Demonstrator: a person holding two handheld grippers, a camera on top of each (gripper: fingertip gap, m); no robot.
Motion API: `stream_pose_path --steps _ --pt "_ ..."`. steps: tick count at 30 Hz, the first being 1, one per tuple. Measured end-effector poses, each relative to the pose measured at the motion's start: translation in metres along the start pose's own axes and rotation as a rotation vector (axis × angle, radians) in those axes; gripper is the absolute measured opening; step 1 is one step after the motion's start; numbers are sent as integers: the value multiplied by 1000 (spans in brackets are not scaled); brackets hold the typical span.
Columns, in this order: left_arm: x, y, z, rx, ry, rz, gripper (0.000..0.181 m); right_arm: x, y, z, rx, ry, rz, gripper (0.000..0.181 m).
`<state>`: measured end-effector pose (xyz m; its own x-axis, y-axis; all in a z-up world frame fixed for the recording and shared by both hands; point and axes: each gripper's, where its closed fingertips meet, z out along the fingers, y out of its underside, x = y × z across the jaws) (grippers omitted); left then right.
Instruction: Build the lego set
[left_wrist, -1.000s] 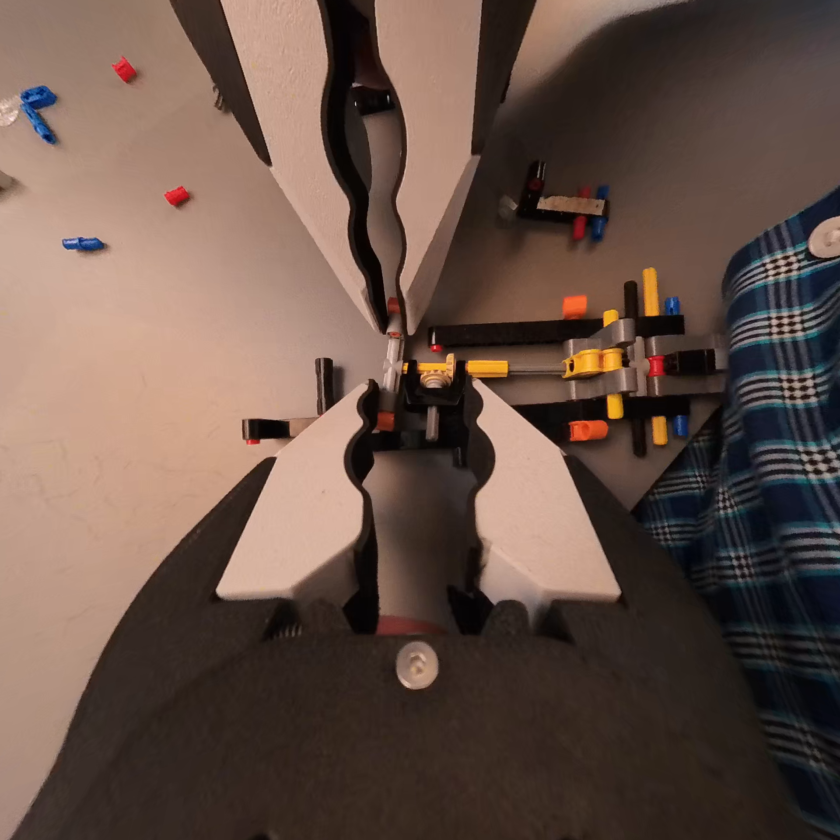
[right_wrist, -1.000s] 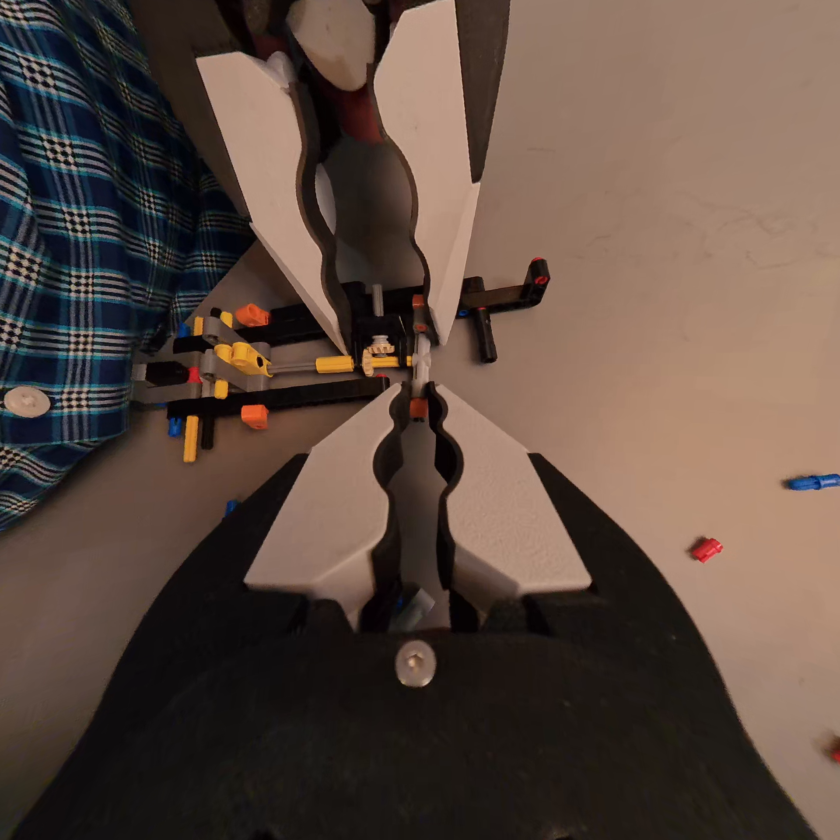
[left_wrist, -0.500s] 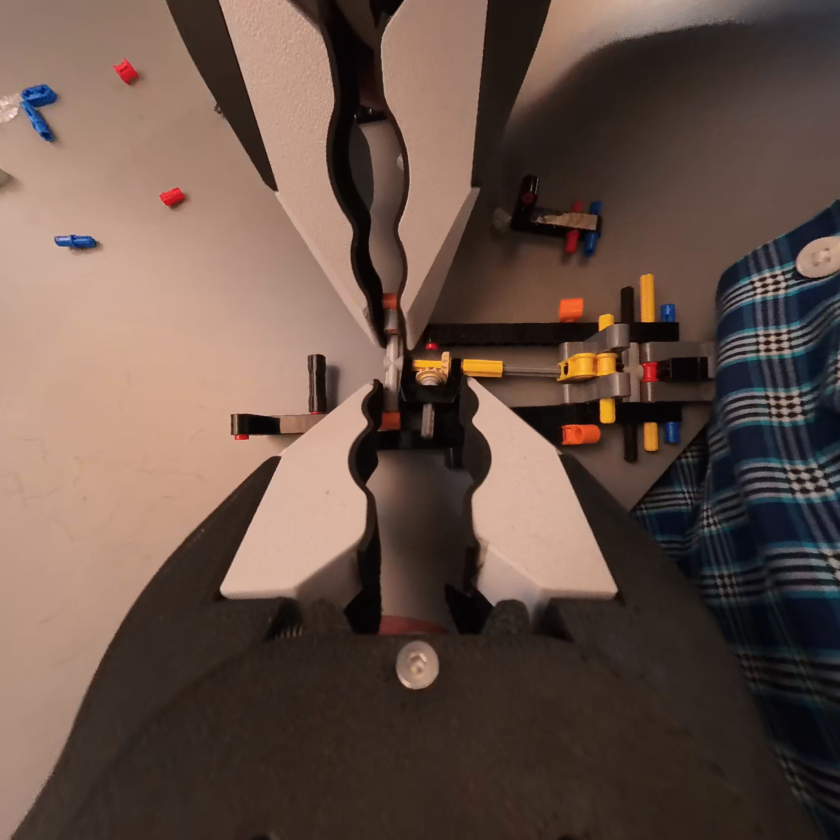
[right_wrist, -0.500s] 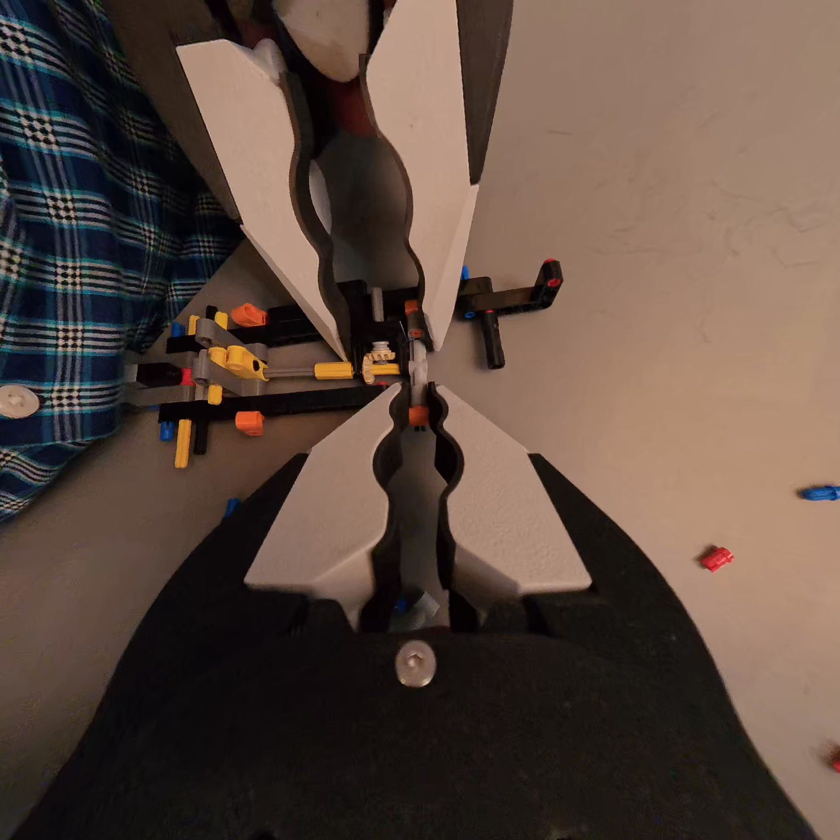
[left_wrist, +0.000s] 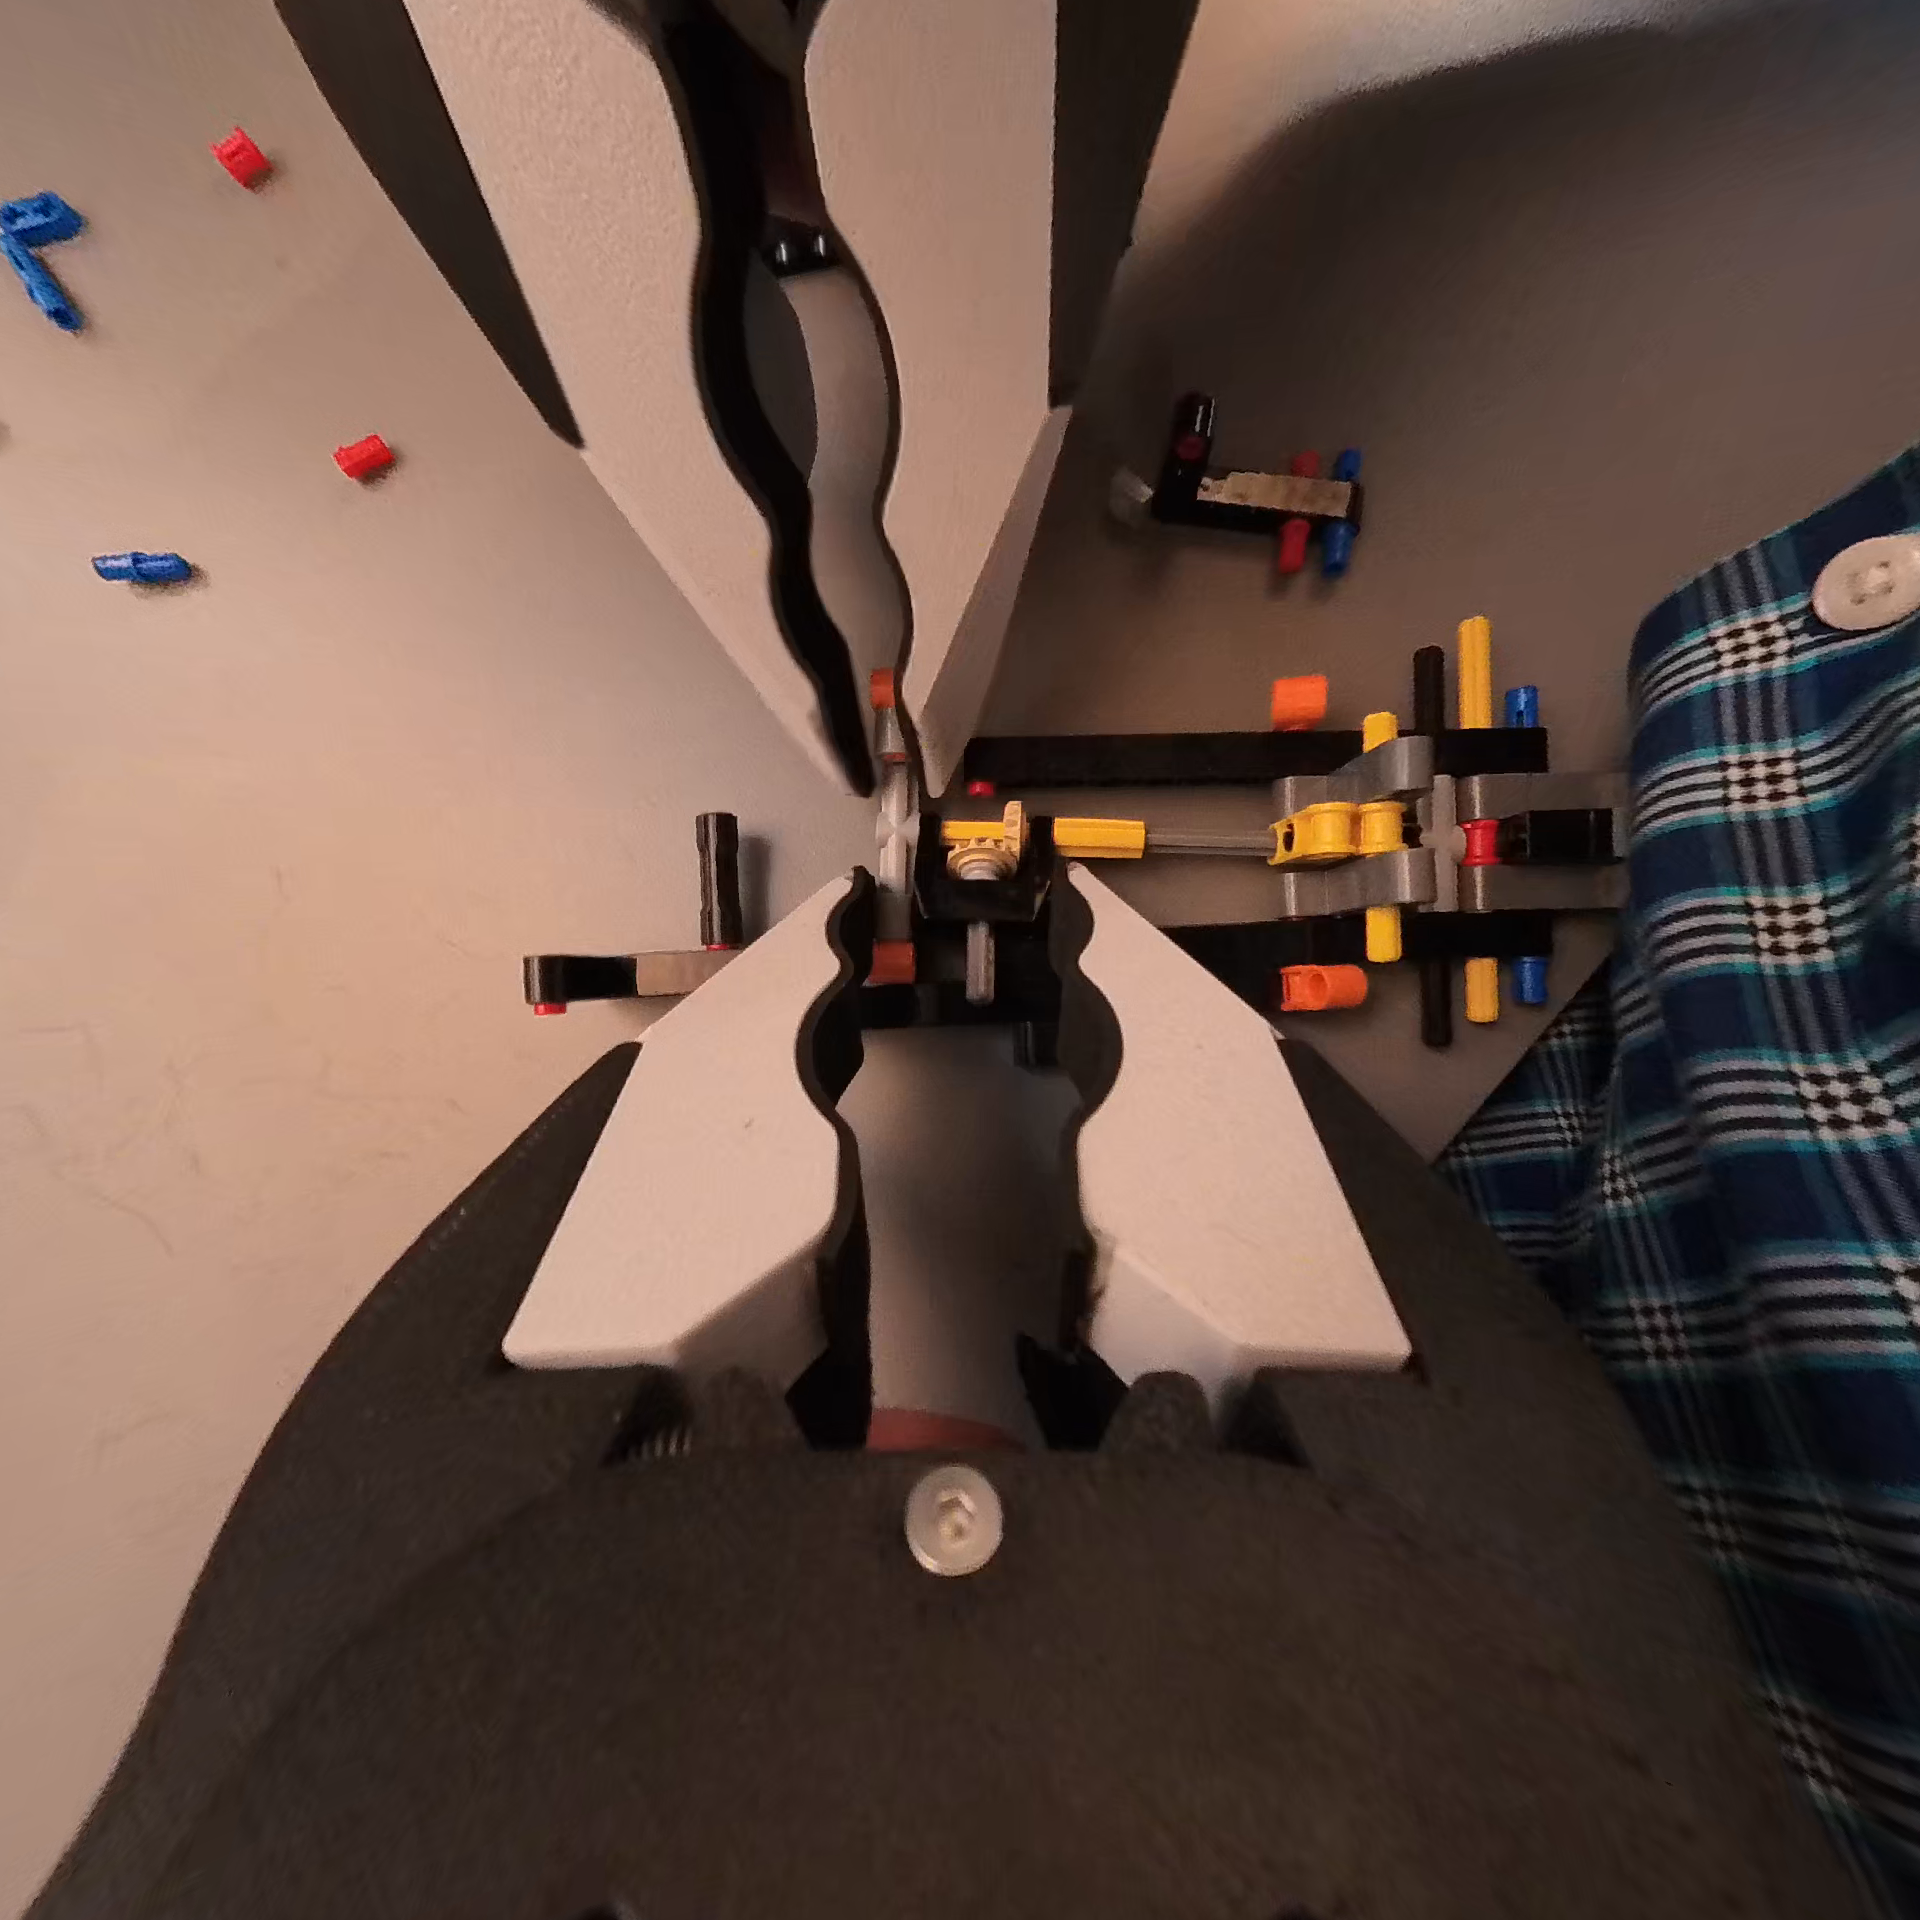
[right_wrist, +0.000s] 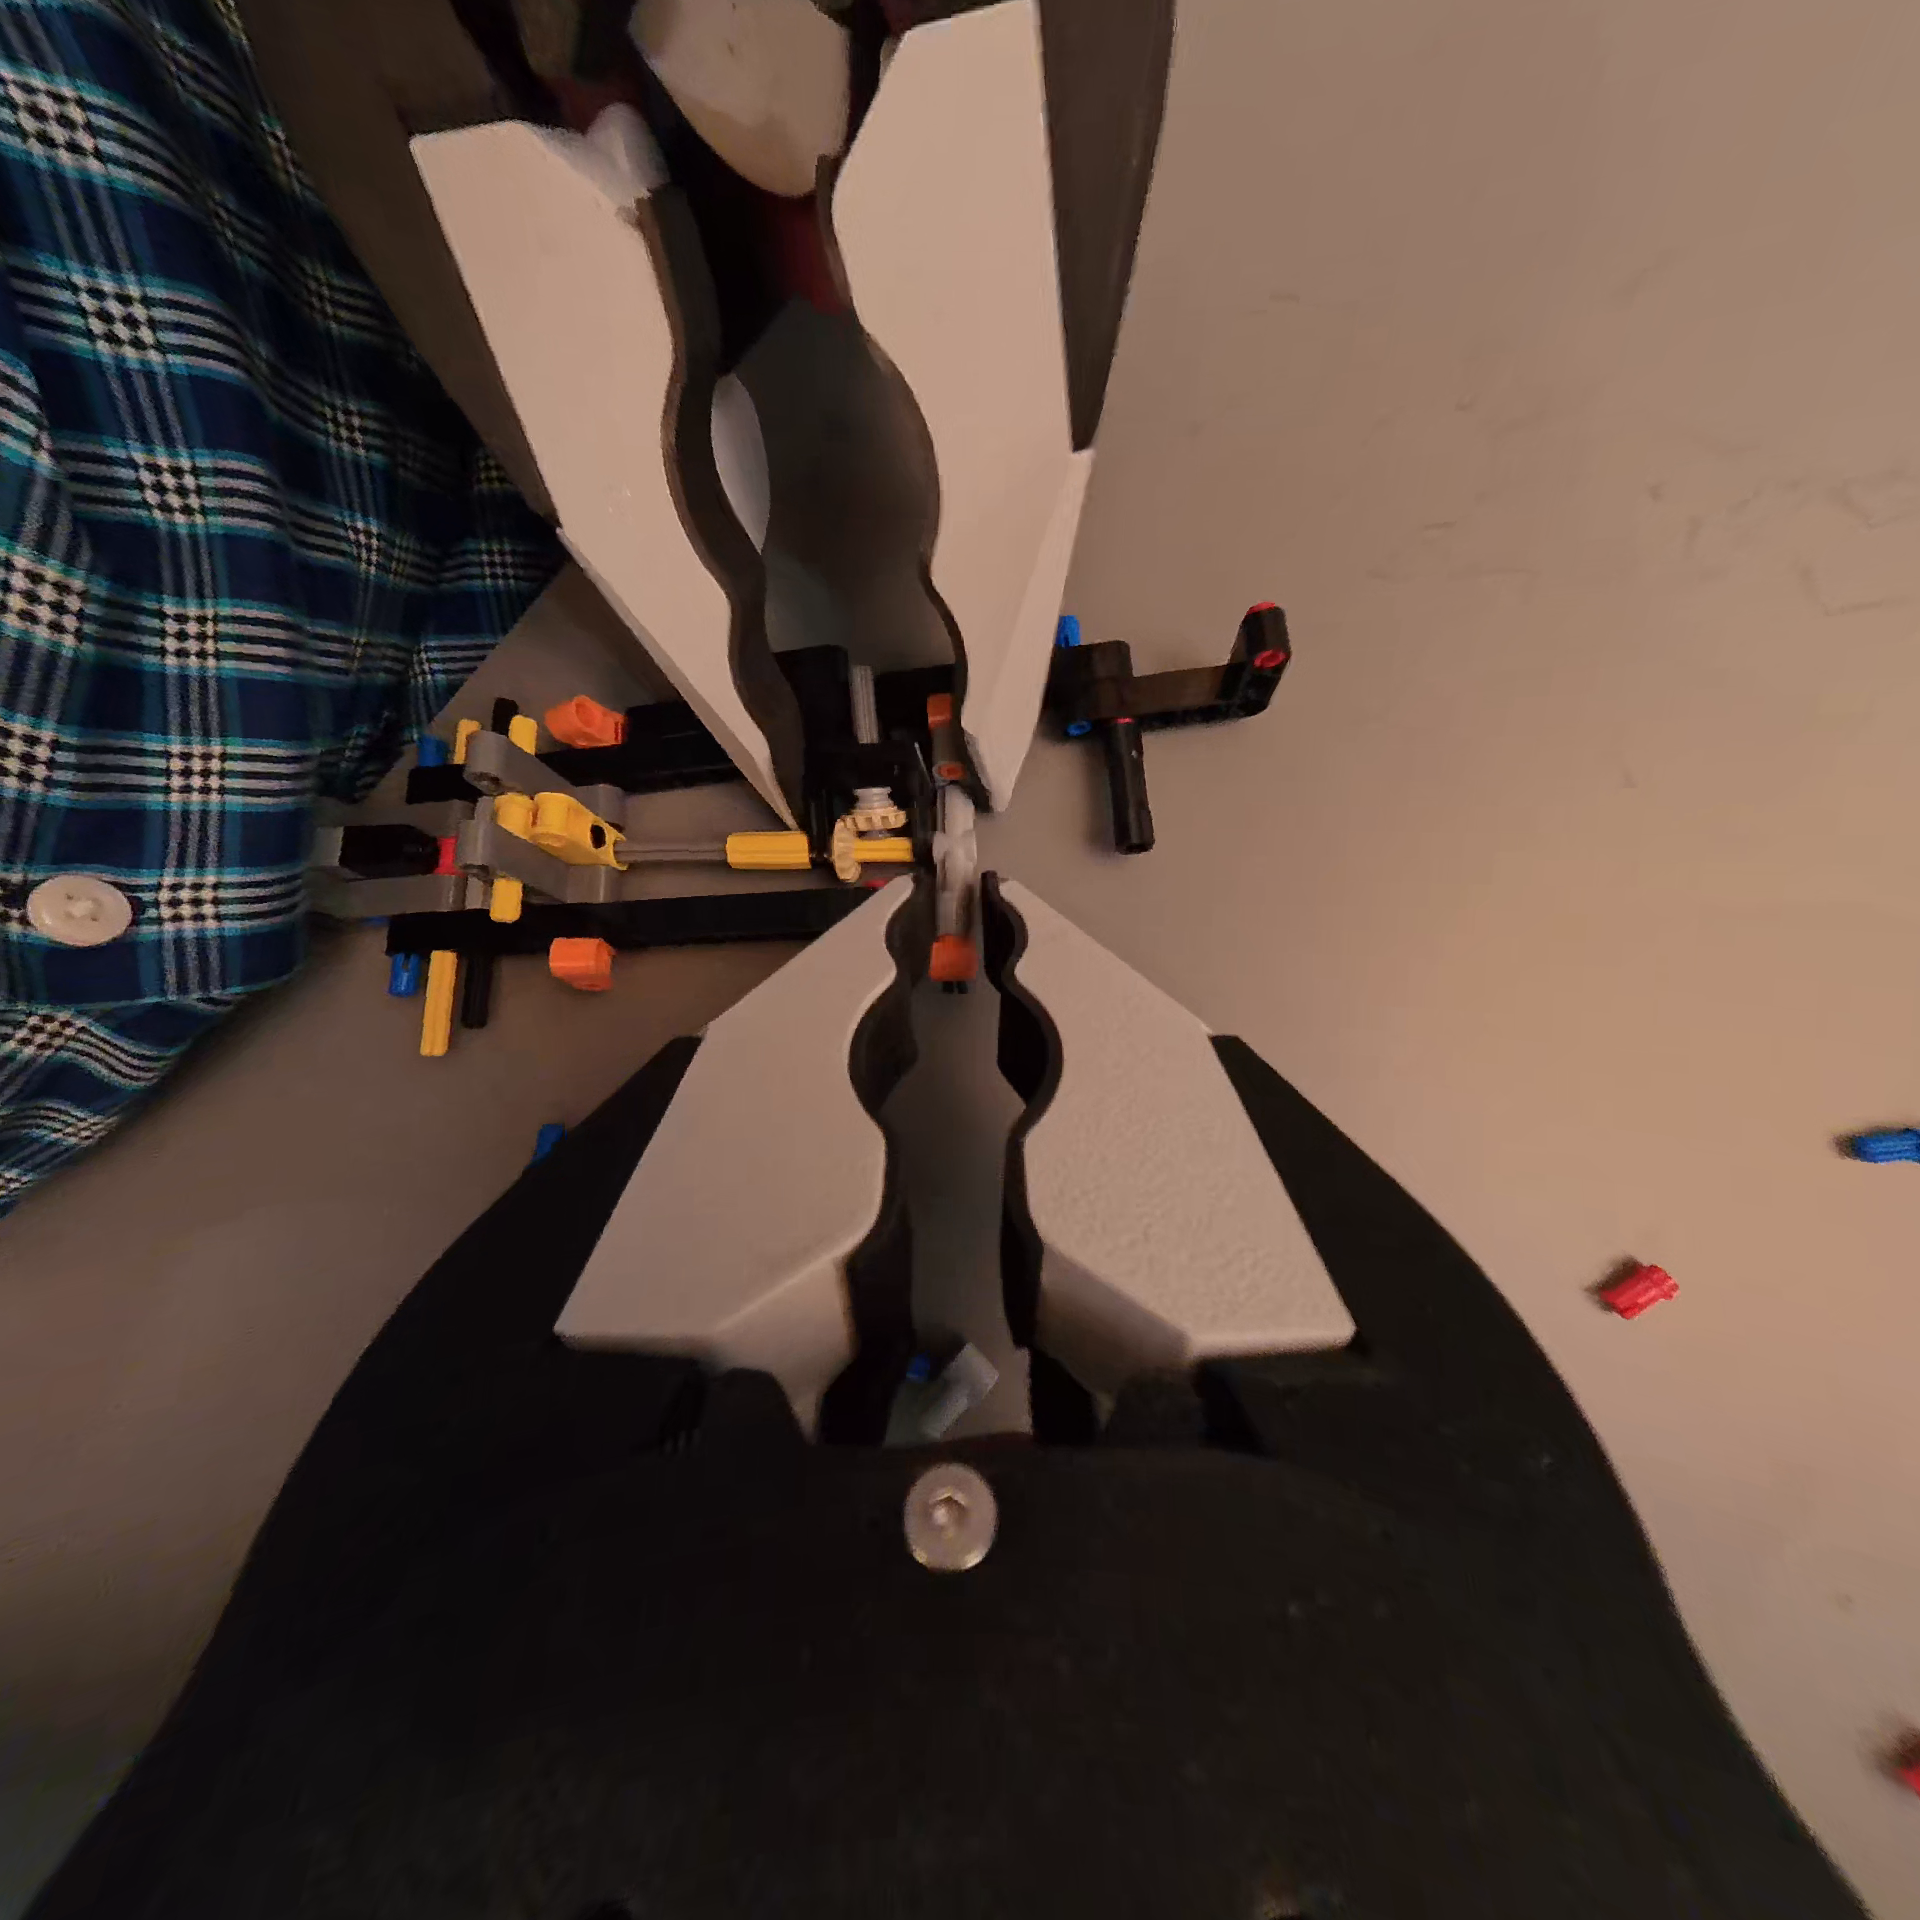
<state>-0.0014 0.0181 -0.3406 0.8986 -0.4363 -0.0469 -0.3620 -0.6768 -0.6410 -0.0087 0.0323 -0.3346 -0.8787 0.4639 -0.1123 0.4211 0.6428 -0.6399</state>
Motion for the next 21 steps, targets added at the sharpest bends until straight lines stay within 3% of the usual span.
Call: stream_pose_path --steps 1,10,14,21 --pt "0 0 0 -1 4 2 32 -1 0 1 -4 -3 -10 5" --pt "2 0 0 12 8 0 32 -3 2 2 -44 -44 -41 5" --pt "1 -5 -7 60 51 -22 44 -3 2 2 -50 -53 -45 5" --pt "-2 3 -14 49 64 -37 47 -3 2 2 -42 -55 -58 5"
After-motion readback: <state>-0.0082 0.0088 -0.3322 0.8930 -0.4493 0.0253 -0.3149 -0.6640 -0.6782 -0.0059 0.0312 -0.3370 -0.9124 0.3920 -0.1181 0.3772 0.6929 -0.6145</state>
